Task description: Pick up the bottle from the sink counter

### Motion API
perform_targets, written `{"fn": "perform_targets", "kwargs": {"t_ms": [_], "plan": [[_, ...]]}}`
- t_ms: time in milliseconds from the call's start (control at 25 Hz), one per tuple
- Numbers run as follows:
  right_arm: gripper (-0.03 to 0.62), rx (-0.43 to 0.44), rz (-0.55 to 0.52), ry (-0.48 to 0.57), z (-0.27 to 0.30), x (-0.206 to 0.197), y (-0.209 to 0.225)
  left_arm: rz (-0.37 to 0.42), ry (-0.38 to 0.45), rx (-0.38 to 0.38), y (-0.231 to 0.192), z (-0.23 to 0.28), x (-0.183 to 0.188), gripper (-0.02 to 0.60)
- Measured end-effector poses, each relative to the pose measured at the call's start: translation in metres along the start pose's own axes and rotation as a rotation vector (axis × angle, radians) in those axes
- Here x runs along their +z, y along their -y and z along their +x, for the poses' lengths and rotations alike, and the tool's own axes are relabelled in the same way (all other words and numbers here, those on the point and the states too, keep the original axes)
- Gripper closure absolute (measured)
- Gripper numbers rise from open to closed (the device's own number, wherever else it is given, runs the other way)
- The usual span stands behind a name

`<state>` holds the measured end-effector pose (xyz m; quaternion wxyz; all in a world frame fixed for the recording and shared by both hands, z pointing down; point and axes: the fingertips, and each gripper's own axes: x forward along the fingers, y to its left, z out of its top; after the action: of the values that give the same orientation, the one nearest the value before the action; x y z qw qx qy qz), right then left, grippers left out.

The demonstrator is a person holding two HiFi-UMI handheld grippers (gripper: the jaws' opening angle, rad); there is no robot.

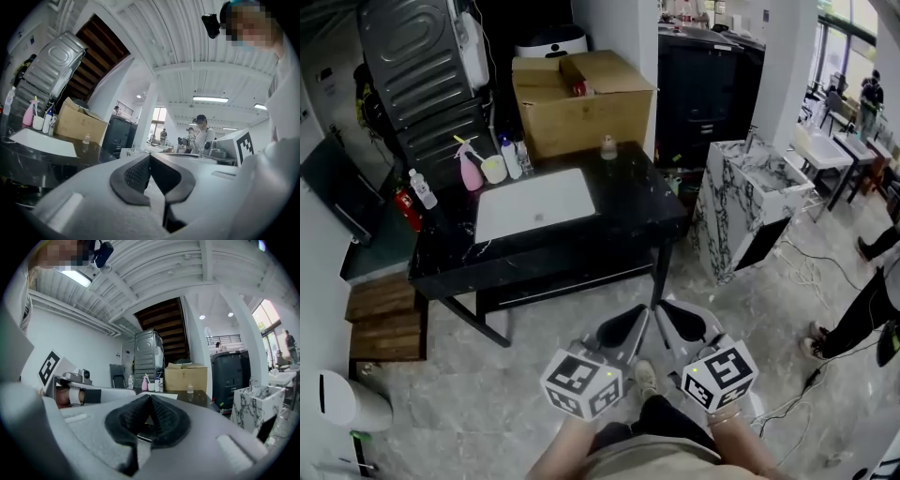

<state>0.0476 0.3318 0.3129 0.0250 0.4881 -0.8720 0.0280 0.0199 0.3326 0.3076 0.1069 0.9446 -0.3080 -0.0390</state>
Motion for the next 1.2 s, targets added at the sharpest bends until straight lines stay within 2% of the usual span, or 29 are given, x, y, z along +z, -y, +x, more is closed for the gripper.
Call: {"fn": "perform_targets", "kwargs": {"t_ms": [160, 360, 520, 760, 960, 1200], "plan": [[0.592, 0.031, -0.003, 0.010, 0.037, 0.006, 0.024, 0.003, 0.009, 0.032, -0.035, 0.029, 0.008, 0.575], [0.592, 0.029, -0.047, 0.015, 0.076, 0.017, 0.074, 0.013, 0.074, 0.110, -0.078, 0.066, 0.032, 0.575], [0.592, 0.063, -0.028, 0.013, 0.107, 0.021, 0.111, 0.018, 0.105, 0.154, -0.111, 0.098, 0.048, 0.575], [0.592, 0.139, 0.024, -0.001, 0.156, 0.023, 0.161, 0.030, 0.141, 0.263, -0.162, 0.142, 0.069, 0.575], [0.592, 0.163, 0.005, -0.007, 0.185, 0.023, 0.193, 0.060, 0.157, 0.241, -0.183, 0.173, 0.076, 0.575], [0.592, 0.177, 0.016, -0.021, 0.205, 0.014, 0.216, 0.047, 0.158, 0.296, -0.212, 0.187, 0.075, 0.575]]}}
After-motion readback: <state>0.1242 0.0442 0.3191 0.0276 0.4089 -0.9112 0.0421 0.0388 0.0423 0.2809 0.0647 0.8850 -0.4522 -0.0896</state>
